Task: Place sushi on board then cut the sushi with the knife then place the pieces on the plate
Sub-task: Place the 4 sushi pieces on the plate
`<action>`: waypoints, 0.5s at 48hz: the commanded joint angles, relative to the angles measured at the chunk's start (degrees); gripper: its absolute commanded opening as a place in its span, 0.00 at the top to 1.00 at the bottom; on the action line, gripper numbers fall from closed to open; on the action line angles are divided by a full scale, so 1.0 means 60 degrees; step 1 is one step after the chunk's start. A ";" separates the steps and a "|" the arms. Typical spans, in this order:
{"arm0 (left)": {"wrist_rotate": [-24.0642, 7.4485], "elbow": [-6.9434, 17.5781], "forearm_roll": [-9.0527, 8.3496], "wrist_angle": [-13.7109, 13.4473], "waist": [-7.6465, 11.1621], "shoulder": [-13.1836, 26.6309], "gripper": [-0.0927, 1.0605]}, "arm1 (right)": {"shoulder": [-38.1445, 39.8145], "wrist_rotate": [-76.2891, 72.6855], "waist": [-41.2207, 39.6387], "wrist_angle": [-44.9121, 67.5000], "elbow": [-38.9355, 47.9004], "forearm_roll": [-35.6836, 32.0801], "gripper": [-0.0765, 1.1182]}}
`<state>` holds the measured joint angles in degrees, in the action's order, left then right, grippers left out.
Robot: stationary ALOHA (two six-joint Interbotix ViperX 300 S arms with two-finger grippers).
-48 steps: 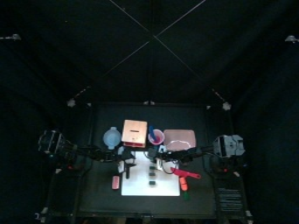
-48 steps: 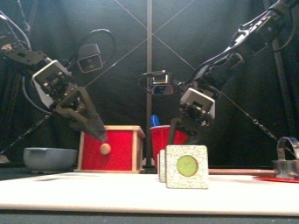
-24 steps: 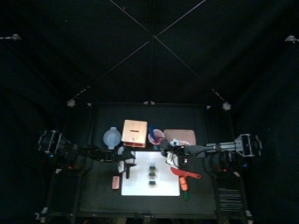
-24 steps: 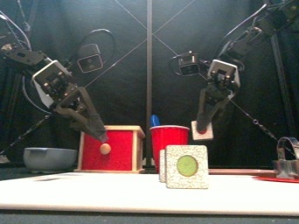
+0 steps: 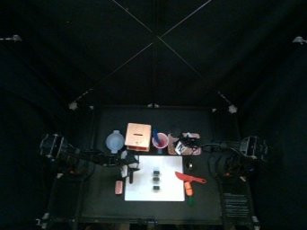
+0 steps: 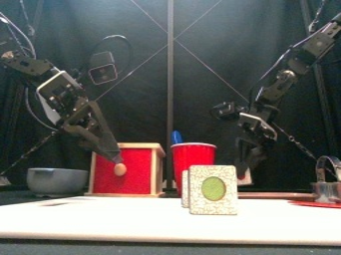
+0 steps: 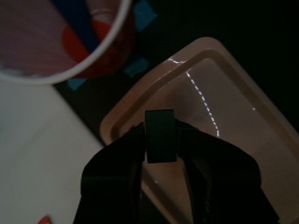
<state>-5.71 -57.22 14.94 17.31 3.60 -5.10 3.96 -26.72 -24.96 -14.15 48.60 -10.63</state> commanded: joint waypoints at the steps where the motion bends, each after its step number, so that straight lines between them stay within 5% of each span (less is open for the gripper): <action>1: 0.0000 0.0132 0.0000 0.0044 -0.0029 -0.0029 0.21 | -0.0249 0.0015 -0.0161 0.0103 -0.0220 -0.0088 0.31; 24: 0.0000 0.0117 0.0088 0.0044 -0.0029 0.0015 0.21 | 0.0894 0.0000 0.0205 -0.1055 -0.0571 -0.0278 0.23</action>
<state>-5.71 -57.22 15.38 17.31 3.60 -4.83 5.80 -26.72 -25.05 -19.25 46.41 -12.22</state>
